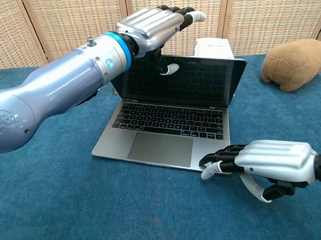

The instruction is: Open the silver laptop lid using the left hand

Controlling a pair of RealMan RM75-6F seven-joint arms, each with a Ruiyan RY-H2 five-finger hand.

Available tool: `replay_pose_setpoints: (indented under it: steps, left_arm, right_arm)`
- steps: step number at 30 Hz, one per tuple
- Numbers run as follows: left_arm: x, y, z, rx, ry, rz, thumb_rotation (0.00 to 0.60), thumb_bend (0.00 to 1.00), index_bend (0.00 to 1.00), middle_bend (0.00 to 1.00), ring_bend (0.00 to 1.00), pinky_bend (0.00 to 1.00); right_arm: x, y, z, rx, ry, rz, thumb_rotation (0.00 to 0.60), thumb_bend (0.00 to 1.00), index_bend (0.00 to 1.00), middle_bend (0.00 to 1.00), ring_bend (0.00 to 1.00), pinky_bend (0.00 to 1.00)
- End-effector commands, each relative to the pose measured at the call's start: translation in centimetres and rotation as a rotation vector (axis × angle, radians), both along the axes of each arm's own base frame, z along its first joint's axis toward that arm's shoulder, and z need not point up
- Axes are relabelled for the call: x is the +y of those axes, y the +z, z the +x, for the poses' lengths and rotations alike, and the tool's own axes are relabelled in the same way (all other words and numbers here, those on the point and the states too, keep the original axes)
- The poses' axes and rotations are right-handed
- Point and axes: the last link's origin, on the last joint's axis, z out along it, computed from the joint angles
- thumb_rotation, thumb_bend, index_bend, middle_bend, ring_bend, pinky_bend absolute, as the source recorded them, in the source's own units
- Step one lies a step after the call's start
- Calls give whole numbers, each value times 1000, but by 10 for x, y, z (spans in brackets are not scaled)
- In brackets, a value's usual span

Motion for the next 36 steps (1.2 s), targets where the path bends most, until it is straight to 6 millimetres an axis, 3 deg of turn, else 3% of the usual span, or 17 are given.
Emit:
replay_pose_setpoints:
  steps: [1,21,29,36]
  left_arm:
    - [4,3,3,-3,5,10,600,380,0,0,0,0]
    - [31,11,37,-9,41,64,600,381,0,0,0,0]
    - [37,6,55,-12,55,70,600,380,0,0,0,0]
    - [43,-2,57,11,71,73,600,381,0,0,0,0]
  right_arm:
    - [0,0,0,0,4,5,600,1000,148,49,0,107]
    - [3,-2,6,17,54,19,600,1000,148,53,0,107]
    - [3,0,10,33,91,5,600,1000,148,53,0,107]
    - [3,1,8,52,101,0,600,1000,148,53,0,107]
